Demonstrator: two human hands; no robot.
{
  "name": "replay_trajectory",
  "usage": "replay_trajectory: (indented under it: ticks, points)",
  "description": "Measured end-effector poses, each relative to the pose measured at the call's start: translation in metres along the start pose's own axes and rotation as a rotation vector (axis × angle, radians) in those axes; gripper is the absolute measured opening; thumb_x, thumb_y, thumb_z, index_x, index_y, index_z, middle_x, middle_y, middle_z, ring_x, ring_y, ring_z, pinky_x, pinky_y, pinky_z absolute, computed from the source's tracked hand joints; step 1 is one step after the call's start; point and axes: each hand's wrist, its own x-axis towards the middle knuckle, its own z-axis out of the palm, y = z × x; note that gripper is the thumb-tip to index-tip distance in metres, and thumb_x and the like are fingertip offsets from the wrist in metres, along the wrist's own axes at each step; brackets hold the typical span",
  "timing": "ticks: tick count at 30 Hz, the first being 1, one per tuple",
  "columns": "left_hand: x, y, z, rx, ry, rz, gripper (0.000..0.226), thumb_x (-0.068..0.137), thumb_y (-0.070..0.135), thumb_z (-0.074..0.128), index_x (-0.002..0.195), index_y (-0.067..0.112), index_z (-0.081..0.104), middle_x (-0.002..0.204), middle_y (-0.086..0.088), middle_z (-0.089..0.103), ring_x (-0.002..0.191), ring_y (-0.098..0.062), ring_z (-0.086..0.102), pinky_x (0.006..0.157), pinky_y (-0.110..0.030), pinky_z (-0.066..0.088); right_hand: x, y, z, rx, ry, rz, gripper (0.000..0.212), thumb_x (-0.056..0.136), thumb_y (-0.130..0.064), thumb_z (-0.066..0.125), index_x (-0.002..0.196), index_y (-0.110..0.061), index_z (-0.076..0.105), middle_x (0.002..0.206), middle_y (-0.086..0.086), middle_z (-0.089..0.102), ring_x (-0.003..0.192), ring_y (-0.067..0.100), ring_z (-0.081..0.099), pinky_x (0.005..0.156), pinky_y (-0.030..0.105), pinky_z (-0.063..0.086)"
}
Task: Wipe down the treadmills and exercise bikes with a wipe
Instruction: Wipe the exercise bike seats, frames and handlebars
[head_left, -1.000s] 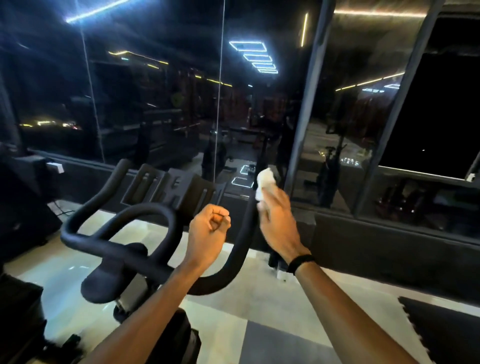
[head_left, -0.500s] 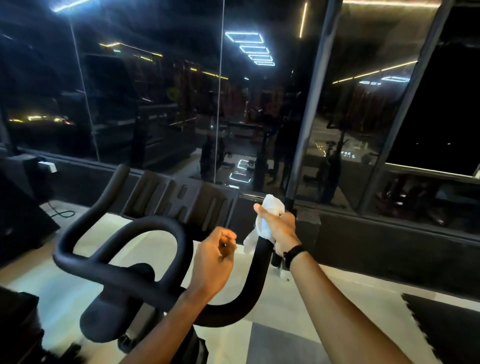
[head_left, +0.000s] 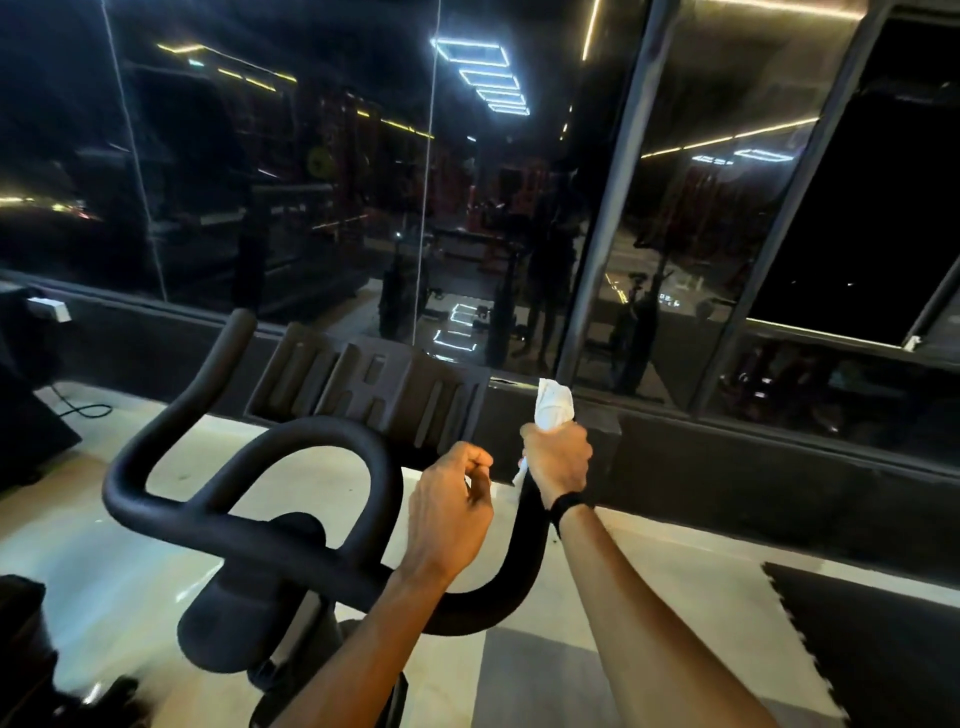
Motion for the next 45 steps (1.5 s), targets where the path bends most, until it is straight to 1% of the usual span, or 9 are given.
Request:
replay_trajectory:
  ticks: [8, 13, 17, 26, 30, 35, 38, 42, 45]
  points:
    - [-0.002, 0.001, 0.001, 0.003, 0.006, 0.004, 0.012, 0.094, 0.012, 0.062, 0.098, 0.023, 0.064, 0.082, 0.019, 0.06, 0.076, -0.001, 0.062, 0.061, -0.012, 0.046, -0.038, 0.03, -0.005, -0.26, -0.071, -0.307, 0.061, 0.103, -0.026, 0.05, 0.15, -0.006, 0.017, 0.143, 0.022, 0.045, 0.121, 0.039, 0.055, 0.09, 0.042, 0.048]
    - [-0.001, 0.001, 0.002, -0.035, 0.021, -0.012, 0.012, 0.095, 0.011, 0.062, 0.099, 0.022, 0.063, 0.085, 0.017, 0.062, 0.077, 0.004, 0.06, 0.062, -0.007, 0.044, -0.049, 0.052, -0.013, -0.455, -0.251, -0.572, 0.093, 0.102, -0.009, 0.047, 0.148, -0.017, -0.034, 0.159, 0.018, -0.03, 0.15, 0.044, -0.003, 0.122, 0.052, 0.019]
    - [0.0, 0.0, 0.003, -0.011, 0.001, -0.031, 0.012, 0.095, 0.014, 0.062, 0.099, 0.025, 0.062, 0.084, 0.016, 0.063, 0.078, 0.001, 0.062, 0.064, -0.019, 0.051, -0.013, 0.03, -0.014, -0.491, -0.23, -0.724, 0.084, 0.103, -0.014, 0.048, 0.158, -0.026, -0.015, 0.15, 0.006, -0.05, 0.149, 0.039, -0.022, 0.11, 0.054, 0.041]
    - [0.0, -0.002, 0.004, 0.017, 0.029, -0.056, 0.015, 0.093, 0.01, 0.062, 0.101, 0.022, 0.063, 0.084, 0.012, 0.064, 0.075, -0.003, 0.061, 0.061, -0.015, 0.048, -0.001, 0.032, -0.015, -0.61, -0.175, -0.864, 0.029, 0.1, -0.005, 0.054, 0.128, -0.006, 0.061, 0.166, 0.0, -0.018, 0.147, 0.032, -0.026, 0.116, 0.056, 0.031]
    - [0.001, -0.002, 0.005, 0.032, 0.029, -0.066, 0.012, 0.094, 0.012, 0.061, 0.1, 0.023, 0.063, 0.086, 0.011, 0.066, 0.077, -0.007, 0.062, 0.065, -0.026, 0.051, -0.03, 0.062, -0.033, -0.724, -0.254, -1.022, 0.026, 0.101, -0.009, 0.05, 0.122, -0.008, 0.066, 0.165, 0.009, 0.013, 0.15, 0.029, -0.02, 0.121, 0.05, -0.009]
    - [-0.001, 0.001, 0.002, 0.028, 0.046, -0.081, 0.016, 0.092, 0.008, 0.062, 0.102, 0.021, 0.064, 0.085, 0.012, 0.064, 0.077, -0.005, 0.06, 0.059, -0.008, 0.039, -0.084, 0.081, -0.043, -0.7, -0.36, -1.102, 0.032, 0.094, -0.013, 0.048, 0.113, -0.015, 0.073, 0.139, 0.003, 0.059, 0.148, 0.02, 0.029, 0.125, 0.044, 0.006]
    - [0.0, 0.001, 0.001, 0.043, 0.032, -0.083, 0.016, 0.093, 0.011, 0.062, 0.104, 0.022, 0.064, 0.088, 0.01, 0.067, 0.08, -0.006, 0.062, 0.06, -0.012, 0.04, -0.07, 0.068, -0.047, -0.654, -0.372, -1.055, 0.033, 0.102, -0.03, 0.046, 0.123, -0.017, 0.068, 0.141, 0.002, 0.055, 0.141, 0.019, 0.037, 0.126, 0.044, 0.012]
    - [0.0, 0.0, 0.002, 0.069, 0.011, -0.078, 0.016, 0.094, 0.012, 0.063, 0.106, 0.021, 0.063, 0.092, 0.009, 0.067, 0.08, -0.006, 0.063, 0.061, -0.012, 0.042, -0.01, 0.036, -0.037, -0.953, -0.279, -1.14, 0.047, 0.102, -0.044, 0.046, 0.134, -0.013, 0.059, 0.166, 0.004, 0.018, 0.155, 0.024, 0.002, 0.122, 0.048, -0.014]
    - [0.0, 0.001, 0.001, 0.067, 0.027, -0.082, 0.015, 0.095, 0.011, 0.062, 0.107, 0.02, 0.064, 0.092, 0.008, 0.067, 0.081, -0.006, 0.063, 0.064, -0.015, 0.047, -0.002, 0.023, -0.032, -1.061, -0.259, -1.147, 0.043, 0.099, -0.042, 0.05, 0.123, -0.01, 0.066, 0.152, 0.007, 0.045, 0.152, 0.026, 0.014, 0.123, 0.051, -0.009]
